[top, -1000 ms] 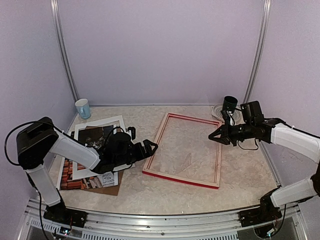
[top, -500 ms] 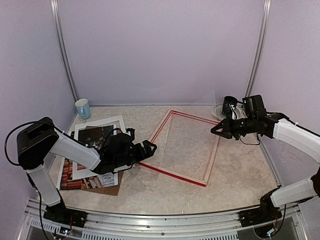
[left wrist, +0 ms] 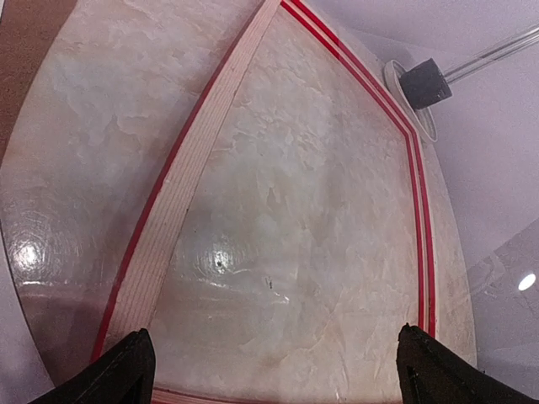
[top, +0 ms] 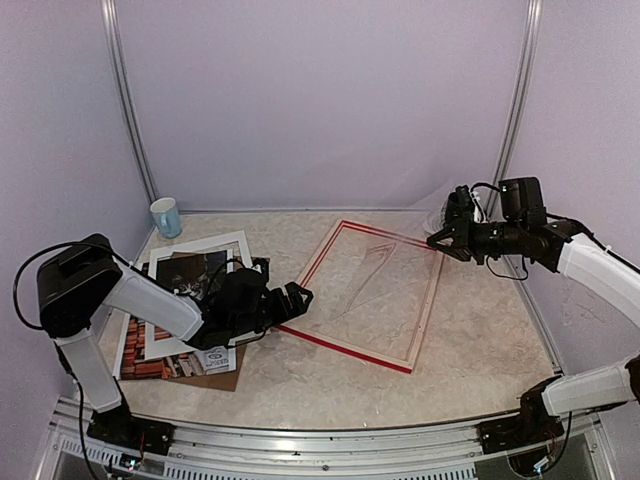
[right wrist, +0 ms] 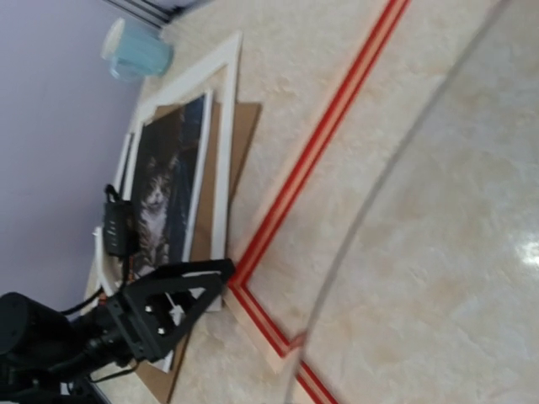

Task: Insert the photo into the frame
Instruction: Pick up the glass panel from the frame body.

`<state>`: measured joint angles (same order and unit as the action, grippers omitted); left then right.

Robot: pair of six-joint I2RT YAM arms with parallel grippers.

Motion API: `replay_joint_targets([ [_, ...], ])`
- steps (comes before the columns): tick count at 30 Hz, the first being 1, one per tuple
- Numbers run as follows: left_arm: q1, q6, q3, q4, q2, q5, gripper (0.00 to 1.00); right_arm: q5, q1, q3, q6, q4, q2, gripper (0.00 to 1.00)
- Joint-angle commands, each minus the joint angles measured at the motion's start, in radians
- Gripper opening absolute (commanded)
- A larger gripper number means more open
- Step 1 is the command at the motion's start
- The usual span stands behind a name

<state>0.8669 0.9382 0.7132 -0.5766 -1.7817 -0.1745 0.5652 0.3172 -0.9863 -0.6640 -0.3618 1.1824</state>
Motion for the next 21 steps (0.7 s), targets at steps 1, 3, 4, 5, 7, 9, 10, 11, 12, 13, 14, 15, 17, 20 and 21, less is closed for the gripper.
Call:
replay_joint_targets([
  [1,-0.004,-0.025,-0.004,-0.040,0.023,-0.021,0.99,0.022,-0.012,-0.048,-0.014,0.083,-0.017,0.00],
  [3,-0.017,-0.038,0.003,-0.022,0.048,-0.025,0.99,0.021,-0.012,-0.070,-0.016,0.092,-0.004,0.00],
  [4,-0.025,-0.043,0.006,-0.014,0.061,-0.025,0.99,0.025,-0.012,-0.078,-0.021,0.106,0.003,0.00],
  [5,-0.033,-0.047,0.010,-0.002,0.067,-0.027,0.99,0.028,-0.012,-0.084,-0.026,0.118,0.009,0.00],
  [7,-0.050,-0.056,0.014,0.014,0.084,-0.031,0.99,0.034,-0.011,-0.099,-0.041,0.148,0.026,0.00],
  [9,-0.067,-0.063,0.018,0.030,0.092,-0.038,0.99,0.043,-0.012,-0.116,-0.057,0.194,0.042,0.00],
  [10,-0.075,-0.064,0.018,0.032,0.092,-0.039,0.99,0.047,-0.012,-0.123,-0.068,0.220,0.050,0.00],
  [11,-0.083,-0.064,0.020,0.032,0.089,-0.040,0.99,0.049,-0.010,-0.127,-0.079,0.251,0.055,0.00],
  [12,-0.088,-0.064,0.022,0.031,0.081,-0.039,0.99,0.048,-0.009,-0.126,-0.094,0.286,0.061,0.00],
  [13,-0.093,-0.064,0.024,0.029,0.067,-0.034,0.99,0.048,-0.009,-0.125,-0.108,0.320,0.067,0.00],
  [14,-0.097,-0.061,0.024,0.024,0.057,-0.032,0.99,0.048,-0.010,-0.123,-0.117,0.347,0.073,0.00],
  [15,-0.099,-0.059,0.021,0.017,0.045,-0.030,0.99,0.045,-0.009,-0.121,-0.122,0.370,0.081,0.00],
  [17,-0.101,-0.051,0.011,-0.011,0.025,-0.017,0.99,0.037,-0.010,-0.109,-0.130,0.429,0.089,0.00],
  [20,-0.101,-0.034,-0.010,-0.057,-0.001,0.013,0.99,0.023,-0.010,-0.092,-0.148,0.489,0.090,0.00],
  [21,-0.100,-0.028,-0.018,-0.073,-0.007,0.023,0.99,0.010,-0.010,-0.091,-0.148,0.500,0.088,0.00],
])
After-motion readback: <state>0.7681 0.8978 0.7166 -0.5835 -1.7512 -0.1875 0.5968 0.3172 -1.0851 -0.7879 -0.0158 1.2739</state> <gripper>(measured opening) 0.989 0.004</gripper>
